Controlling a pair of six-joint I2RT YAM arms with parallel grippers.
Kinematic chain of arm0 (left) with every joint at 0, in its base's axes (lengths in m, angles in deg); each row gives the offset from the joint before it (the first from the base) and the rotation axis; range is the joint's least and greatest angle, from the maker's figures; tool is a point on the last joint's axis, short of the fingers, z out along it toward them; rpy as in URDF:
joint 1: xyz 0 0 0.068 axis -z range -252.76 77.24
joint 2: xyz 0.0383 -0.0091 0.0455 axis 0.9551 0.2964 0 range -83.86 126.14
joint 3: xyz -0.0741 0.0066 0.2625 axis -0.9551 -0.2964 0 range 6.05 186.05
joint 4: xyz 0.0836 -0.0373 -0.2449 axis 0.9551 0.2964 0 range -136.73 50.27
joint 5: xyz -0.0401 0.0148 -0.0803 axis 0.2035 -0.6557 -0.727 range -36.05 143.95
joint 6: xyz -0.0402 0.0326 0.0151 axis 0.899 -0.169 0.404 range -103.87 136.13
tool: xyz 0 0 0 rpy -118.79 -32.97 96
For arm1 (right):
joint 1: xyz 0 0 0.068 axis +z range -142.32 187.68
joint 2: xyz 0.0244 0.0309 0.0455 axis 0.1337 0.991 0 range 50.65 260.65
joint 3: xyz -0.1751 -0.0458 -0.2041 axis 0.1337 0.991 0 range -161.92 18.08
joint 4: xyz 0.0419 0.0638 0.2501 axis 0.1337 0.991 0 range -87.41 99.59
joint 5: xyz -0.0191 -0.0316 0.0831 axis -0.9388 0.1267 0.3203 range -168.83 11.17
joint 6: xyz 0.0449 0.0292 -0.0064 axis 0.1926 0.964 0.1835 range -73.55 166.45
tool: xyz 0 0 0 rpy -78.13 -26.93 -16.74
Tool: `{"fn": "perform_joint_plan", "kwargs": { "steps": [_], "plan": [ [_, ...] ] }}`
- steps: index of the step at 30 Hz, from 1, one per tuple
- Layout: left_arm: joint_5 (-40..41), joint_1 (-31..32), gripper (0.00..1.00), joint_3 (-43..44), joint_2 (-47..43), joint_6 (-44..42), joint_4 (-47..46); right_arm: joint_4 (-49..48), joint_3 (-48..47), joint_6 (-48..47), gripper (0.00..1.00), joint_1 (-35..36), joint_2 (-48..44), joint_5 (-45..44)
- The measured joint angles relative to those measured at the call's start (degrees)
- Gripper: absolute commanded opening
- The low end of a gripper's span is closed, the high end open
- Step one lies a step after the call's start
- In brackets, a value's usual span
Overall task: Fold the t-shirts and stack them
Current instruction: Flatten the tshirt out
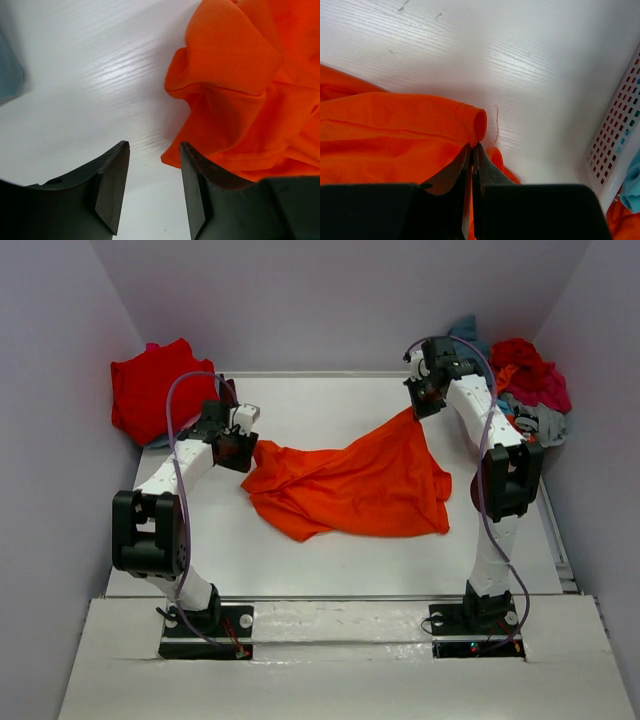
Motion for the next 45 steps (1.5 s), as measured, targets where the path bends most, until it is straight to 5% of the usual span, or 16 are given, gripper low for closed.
{"fn": "perform_joint_plan", "kwargs": {
  "steps": [15, 24, 31, 45],
  "plan": [
    [-9.88, 0.02, 0.58, -6.19, -0.04, -4.0, 2.08, 0.02, 0.0, 0.26, 0.07, 0.0, 0.02, 0.42],
    [-13.18, 0.02, 0.36, -6.88, 0.17, -5.09, 2.47, 0.0, 0.04, 0.46, 0.07, 0.0, 0.02, 0.61],
    [-14.03, 0.02, 0.06, -6.88, 2.21, -5.05, 2.51, 0.0, 0.09, 0.46, 0.07, 0.0, 0.02, 0.63],
    [-7.54, 0.02, 0.06, 0.5, -4.31, -2.03, 1.97, -0.22, 1.64, 0.44, 0.07, 0.0, 0.0, 0.57]
  ]
}}
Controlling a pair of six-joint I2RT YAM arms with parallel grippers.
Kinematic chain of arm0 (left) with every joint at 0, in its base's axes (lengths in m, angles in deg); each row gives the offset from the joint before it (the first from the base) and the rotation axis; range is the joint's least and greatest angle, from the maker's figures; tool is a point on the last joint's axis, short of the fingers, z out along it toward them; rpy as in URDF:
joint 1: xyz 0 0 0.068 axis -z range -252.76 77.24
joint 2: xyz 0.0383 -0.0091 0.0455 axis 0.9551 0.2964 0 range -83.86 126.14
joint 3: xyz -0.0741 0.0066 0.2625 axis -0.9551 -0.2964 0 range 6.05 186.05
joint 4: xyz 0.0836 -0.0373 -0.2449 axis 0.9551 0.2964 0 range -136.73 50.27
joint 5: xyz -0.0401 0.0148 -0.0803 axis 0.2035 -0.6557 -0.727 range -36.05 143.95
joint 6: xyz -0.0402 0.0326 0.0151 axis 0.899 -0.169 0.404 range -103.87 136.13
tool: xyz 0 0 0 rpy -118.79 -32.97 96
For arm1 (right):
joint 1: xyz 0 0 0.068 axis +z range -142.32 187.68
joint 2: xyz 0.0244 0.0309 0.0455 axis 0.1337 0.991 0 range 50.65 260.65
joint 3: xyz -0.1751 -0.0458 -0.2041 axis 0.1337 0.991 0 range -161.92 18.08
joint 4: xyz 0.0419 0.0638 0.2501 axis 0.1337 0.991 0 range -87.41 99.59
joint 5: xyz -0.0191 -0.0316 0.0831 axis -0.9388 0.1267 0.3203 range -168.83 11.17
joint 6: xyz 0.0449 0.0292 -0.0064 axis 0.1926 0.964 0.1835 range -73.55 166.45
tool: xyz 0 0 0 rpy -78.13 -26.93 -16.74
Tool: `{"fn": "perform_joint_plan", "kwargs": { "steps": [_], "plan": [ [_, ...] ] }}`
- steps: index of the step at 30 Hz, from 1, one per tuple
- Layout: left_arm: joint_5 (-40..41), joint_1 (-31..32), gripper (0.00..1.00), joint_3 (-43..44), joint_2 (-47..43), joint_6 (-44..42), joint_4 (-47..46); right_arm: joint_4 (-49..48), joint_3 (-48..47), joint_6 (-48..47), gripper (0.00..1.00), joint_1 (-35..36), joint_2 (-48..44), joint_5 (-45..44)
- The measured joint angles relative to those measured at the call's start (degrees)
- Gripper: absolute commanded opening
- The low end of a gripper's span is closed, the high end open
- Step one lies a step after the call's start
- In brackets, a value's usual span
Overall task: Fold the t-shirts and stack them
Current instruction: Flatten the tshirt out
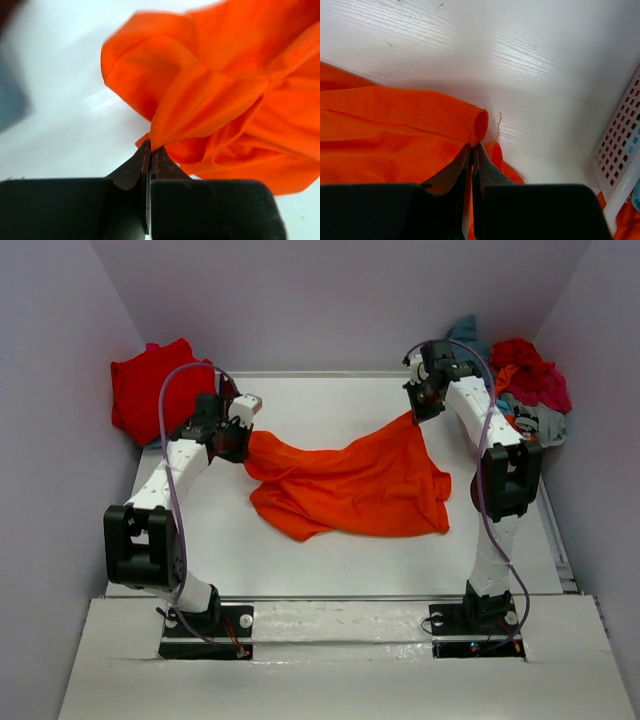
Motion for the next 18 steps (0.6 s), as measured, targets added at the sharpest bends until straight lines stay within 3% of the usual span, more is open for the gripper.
{"fn": "perform_joint_plan", "kwargs": {
  "steps": [9, 18],
  "plan": [
    [3.02, 0.0, 0.06, 12.63, 1.44, 0.2, 0.81, -0.07, -0.11, -0.02, 0.07, 0.0, 0.0, -0.15],
    [5.25, 0.0, 0.06, 27.65, 16.31, 0.72, 3.61, -1.81, -1.18, -0.87, 0.07, 0.0, 0.02, -1.73]
  ]
}}
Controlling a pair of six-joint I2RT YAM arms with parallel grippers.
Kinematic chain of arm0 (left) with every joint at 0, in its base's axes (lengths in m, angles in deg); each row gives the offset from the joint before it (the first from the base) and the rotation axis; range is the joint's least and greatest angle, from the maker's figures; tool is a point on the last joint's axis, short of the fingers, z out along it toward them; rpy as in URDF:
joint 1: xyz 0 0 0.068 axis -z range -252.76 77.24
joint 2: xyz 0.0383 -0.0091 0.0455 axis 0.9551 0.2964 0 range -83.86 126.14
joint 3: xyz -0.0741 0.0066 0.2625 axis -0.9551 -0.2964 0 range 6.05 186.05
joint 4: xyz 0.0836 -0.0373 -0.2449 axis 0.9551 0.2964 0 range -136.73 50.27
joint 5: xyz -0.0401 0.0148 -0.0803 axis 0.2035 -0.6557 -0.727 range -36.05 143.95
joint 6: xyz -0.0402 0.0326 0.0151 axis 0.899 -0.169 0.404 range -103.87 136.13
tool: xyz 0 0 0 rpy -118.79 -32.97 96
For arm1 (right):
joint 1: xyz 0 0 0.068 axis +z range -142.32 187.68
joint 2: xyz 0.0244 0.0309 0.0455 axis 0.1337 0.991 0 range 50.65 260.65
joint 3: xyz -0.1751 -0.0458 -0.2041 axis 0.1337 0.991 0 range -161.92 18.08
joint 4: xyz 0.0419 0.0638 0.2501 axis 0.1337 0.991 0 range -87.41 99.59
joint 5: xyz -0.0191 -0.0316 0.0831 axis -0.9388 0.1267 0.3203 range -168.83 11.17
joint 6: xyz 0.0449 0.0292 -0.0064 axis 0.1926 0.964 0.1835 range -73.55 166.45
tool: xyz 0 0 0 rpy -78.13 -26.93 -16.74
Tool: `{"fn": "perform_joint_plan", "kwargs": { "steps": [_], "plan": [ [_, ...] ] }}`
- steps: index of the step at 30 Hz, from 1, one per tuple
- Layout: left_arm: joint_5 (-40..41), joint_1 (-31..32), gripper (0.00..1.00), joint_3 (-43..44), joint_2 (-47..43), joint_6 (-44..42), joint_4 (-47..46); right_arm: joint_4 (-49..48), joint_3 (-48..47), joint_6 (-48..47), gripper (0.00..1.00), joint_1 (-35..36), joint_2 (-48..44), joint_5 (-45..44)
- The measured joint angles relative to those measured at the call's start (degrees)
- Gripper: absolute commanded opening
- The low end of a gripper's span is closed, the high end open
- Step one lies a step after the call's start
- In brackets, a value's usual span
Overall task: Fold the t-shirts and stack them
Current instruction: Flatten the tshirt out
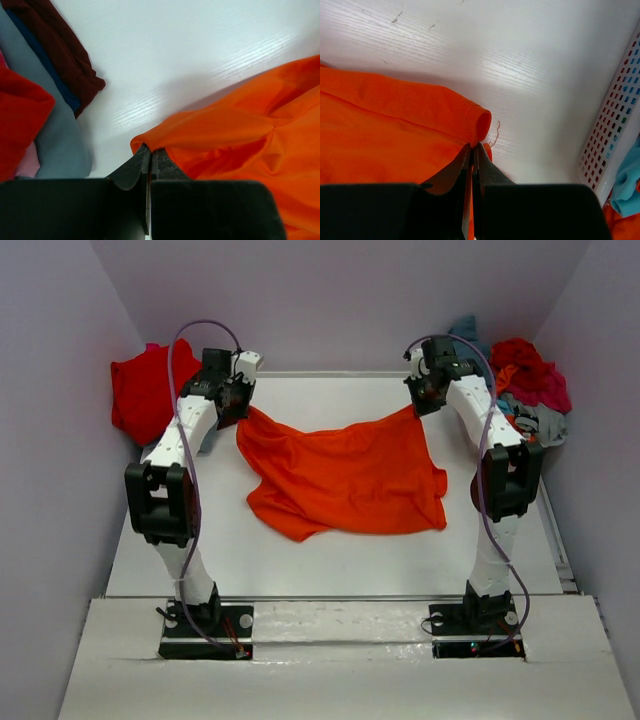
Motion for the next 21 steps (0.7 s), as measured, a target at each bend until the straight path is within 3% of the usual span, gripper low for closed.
{"fn": "perform_joint_plan", "kwargs": {
  "steps": [10, 19, 21],
  "plan": [
    [2.32, 0.13, 0.06, 19.58, 17.92, 2.54, 5.38, -4.31, -7.13, -1.11, 0.07, -0.46, 4.74, -3.89],
    [6.16, 1.22, 0.06, 24.04, 22.23, 2.89, 6.12, -5.42, -14.27, -1.29, 0.07, -1.46, 10.8, -5.81],
    [7.32, 1.7, 0.11, 24.04, 23.06, 2.95, 6.14, -5.75, -16.15, -1.31, 0.07, -1.55, 12.04, -6.64]
  ]
}}
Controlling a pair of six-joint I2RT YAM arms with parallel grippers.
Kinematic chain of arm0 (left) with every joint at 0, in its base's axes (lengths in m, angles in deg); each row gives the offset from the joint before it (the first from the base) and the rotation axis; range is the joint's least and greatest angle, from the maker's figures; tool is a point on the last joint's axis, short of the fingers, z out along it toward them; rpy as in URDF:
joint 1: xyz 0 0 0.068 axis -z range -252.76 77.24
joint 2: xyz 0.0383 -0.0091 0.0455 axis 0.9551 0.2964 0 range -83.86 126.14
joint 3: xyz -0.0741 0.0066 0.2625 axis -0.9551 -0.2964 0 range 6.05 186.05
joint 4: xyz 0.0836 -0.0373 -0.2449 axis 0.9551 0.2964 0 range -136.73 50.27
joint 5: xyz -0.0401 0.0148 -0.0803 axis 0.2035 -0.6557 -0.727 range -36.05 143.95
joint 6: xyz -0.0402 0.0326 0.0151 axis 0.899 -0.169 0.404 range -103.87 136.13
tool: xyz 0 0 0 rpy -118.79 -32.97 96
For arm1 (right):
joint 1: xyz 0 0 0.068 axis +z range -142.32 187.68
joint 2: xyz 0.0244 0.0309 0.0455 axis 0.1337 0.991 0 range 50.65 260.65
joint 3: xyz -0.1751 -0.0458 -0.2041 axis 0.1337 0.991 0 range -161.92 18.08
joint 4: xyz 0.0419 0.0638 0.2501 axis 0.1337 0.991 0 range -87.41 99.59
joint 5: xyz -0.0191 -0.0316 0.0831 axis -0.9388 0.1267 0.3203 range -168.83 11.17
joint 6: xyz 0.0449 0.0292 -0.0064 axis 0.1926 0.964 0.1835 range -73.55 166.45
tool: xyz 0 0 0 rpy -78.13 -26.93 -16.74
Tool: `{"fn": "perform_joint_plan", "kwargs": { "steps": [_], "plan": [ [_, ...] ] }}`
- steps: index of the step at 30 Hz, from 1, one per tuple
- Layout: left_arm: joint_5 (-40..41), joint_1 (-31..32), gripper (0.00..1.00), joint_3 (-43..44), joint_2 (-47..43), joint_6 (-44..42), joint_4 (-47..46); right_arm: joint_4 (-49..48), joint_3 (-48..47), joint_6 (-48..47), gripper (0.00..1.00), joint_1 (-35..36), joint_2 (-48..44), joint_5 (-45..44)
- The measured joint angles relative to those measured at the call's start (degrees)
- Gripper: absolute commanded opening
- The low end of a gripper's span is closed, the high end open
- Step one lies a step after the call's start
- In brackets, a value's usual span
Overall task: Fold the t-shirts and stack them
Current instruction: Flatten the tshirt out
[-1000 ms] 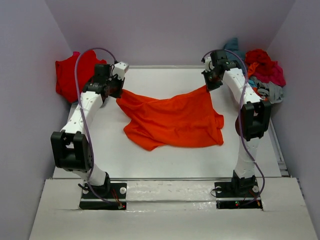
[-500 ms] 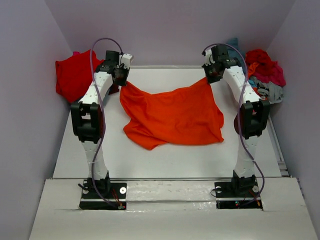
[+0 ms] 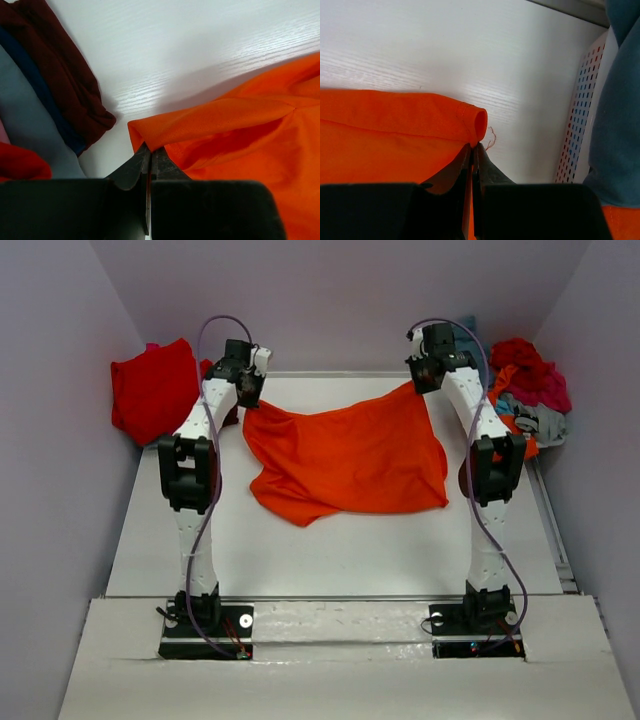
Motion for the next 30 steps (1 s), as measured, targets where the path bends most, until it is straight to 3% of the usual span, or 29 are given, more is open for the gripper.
{"fn": "perform_joint_plan", "kwargs": {
  "steps": [1, 2, 3, 4, 7, 8, 9, 10, 14, 20, 30],
  "plan": [
    [0.52, 0.2, 0.2, 0.0, 0.31, 0.02, -0.02, -0.42, -0.83, 0.0, 0.07, 0.0, 0.68, -0.33],
    [0.96, 0.46, 0.38, 0.0, 0.87, 0.0, 0.02, -0.76, -1.2, 0.0, 0.07, -0.02, 1.14, -0.59],
    [1.77, 0.81, 0.47, 0.0, 1.42, 0.15, -0.02, -0.94, -1.68, 0.02, 0.09, -0.02, 1.77, -0.85],
    [2.25, 1.11, 0.58, 0.0, 2.01, 0.37, -0.07, -1.09, -1.99, 0.02, 0.18, -0.02, 2.21, -1.01],
    [3.48, 2.34, 0.71, 0.0, 3.3, 0.2, 0.02, -1.9, -3.06, -0.11, 0.42, -0.02, 4.44, -1.31],
    [3.89, 2.8, 0.75, 0.0, 3.61, -0.15, 0.0, -2.08, -3.28, -0.15, 0.58, -0.02, 5.11, -1.53],
    [4.39, 3.32, 0.86, 0.0, 3.85, -0.13, 0.02, -2.1, -3.32, -0.11, 0.64, -0.02, 5.86, -1.81],
    [4.68, 3.98, 0.9, 0.0, 4.09, -0.24, 0.07, -2.05, -3.32, -0.24, 0.72, -0.02, 6.6, -1.99],
    [5.4, 6.01, 0.91, 0.0, 4.13, -0.63, -0.09, -1.84, -3.28, -0.04, 0.86, -0.02, 7.43, -2.49],
    [5.03, 7.3, 0.9, -3.41, 1.7, -0.61, -0.39, -1.64, 0.81, 0.28, 0.87, -0.02, 3.21, -2.51],
    [1.31, 6.54, 0.88, -30.53, -21.35, -1.07, 1.22, 1.66, 16.63, 2.25, 0.8, -0.02, -12.48, 3.56]
  ]
}}
